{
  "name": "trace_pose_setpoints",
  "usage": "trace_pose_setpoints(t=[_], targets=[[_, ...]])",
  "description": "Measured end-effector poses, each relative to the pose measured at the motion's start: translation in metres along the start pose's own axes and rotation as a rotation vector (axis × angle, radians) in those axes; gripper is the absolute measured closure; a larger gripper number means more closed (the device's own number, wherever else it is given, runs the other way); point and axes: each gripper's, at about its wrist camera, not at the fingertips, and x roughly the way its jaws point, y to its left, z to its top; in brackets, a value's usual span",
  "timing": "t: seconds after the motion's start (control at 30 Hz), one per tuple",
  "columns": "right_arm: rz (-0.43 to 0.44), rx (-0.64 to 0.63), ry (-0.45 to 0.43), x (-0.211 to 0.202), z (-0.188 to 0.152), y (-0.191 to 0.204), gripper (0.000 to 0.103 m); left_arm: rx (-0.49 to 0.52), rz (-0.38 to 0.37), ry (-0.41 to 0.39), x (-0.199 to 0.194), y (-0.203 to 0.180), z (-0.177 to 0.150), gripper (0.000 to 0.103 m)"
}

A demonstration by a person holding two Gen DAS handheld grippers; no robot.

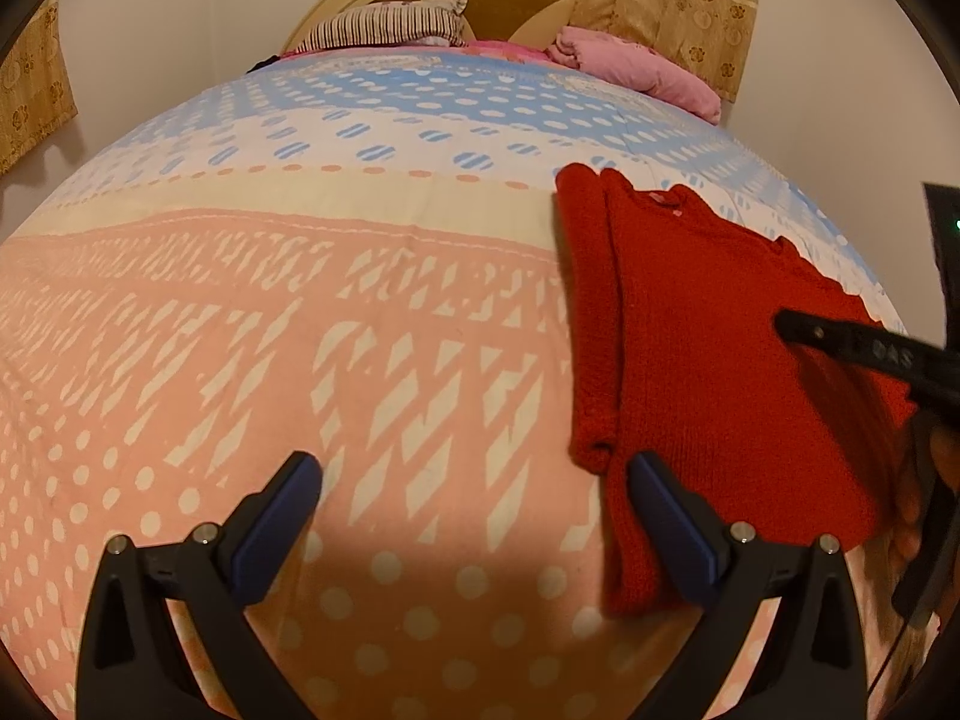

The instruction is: Fold small clothes

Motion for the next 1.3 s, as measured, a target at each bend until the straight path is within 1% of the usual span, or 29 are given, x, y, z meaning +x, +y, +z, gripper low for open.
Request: trace_pose_setpoints(t=[0.07,0.17,0.23,0.27,0.33,0.4,0.47,0.5,0.53,0.6,0.63,0.67,0.7,0.77,0.83,0.9,0.97,1.1,1.13,1.2,1.3], targets=[[-0.026,-0.007,0.011,0.008,0.007,-0.001,0.046,0.001,0.001,-0.001,0.0,0.0,0.0,0.0],[-0.039,0.004,0.009,0.017,0.013,-0.003,0.045,-0.008,-0.01,-0.001,-0.001,0.001,0.0,0.0],[-0.052,0.002,0.008,0.023,0.017,-0.001,0.043,-0.024,-0.032,-0.01,-0.002,0.003,0.0,0.0],[-0.058,0.0,0.009,0.024,0.018,-0.001,0.042,-0.042,-0.049,-0.021,-0.004,0.007,-0.001,0.0],[-0.064,0.01,0.011,0.023,0.02,0.0,0.042,-0.083,-0.053,-0.034,-0.007,0.014,-0.001,0.0],[-0.035,0.035,-0.012,0.015,0.019,-0.001,0.042,-0.121,-0.058,-0.038,-0.007,0.019,-0.002,0.0],[-0.014,0.042,-0.058,0.002,0.013,0.003,0.042,-0.121,-0.059,-0.04,-0.007,0.018,-0.001,0.0],[0.012,0.024,-0.081,-0.006,0.01,0.01,0.042,-0.113,-0.051,-0.042,-0.007,0.016,-0.001,0.0],[0.027,-0.001,-0.085,-0.009,0.007,0.018,0.042,-0.106,-0.047,-0.041,-0.007,0.014,-0.001,0.0],[0.057,-0.063,-0.058,-0.007,0.004,0.038,0.042,-0.1,-0.042,-0.034,-0.005,0.013,0.0,0.0],[0.062,-0.1,-0.014,0.003,0.002,0.051,0.043,-0.1,-0.042,-0.031,-0.004,0.014,0.0,0.0],[0.044,-0.12,0.002,0.01,0.002,0.057,0.043,-0.099,-0.043,-0.028,-0.004,0.014,0.0,0.0],[0.019,-0.143,-0.017,0.016,0.004,0.062,0.043,-0.1,-0.044,-0.029,-0.003,0.015,0.001,0.0],[0.023,-0.135,-0.02,0.026,0.011,0.061,0.043,-0.101,-0.043,-0.027,-0.003,0.015,0.001,0.0],[0.047,-0.082,-0.012,0.028,0.02,0.054,0.043,-0.103,-0.049,-0.03,-0.003,0.015,0.001,0.0],[0.07,-0.042,-0.037,0.021,0.019,0.048,0.043,-0.112,-0.062,-0.032,-0.003,0.016,0.001,0.0],[0.094,-0.022,-0.073,0.005,0.008,0.044,0.043,-0.126,-0.079,-0.033,-0.004,0.02,0.001,0.0],[0.135,-0.077,-0.13,-0.038,-0.026,0.041,0.043,-0.15,-0.109,-0.04,-0.005,0.024,0.0,0.0],[0.133,-0.097,-0.144,-0.05,-0.034,0.037,0.043,-0.152,-0.111,-0.041,-0.005,0.024,0.0,0.0],[0.089,-0.104,-0.17,-0.074,-0.052,0.016,0.043,-0.156,-0.116,-0.045,-0.006,0.025,0.0,0.0],[0.032,-0.035,-0.2,-0.098,-0.065,-0.031,0.043,-0.164,-0.121,-0.047,-0.007,0.026,-0.001,0.0]])
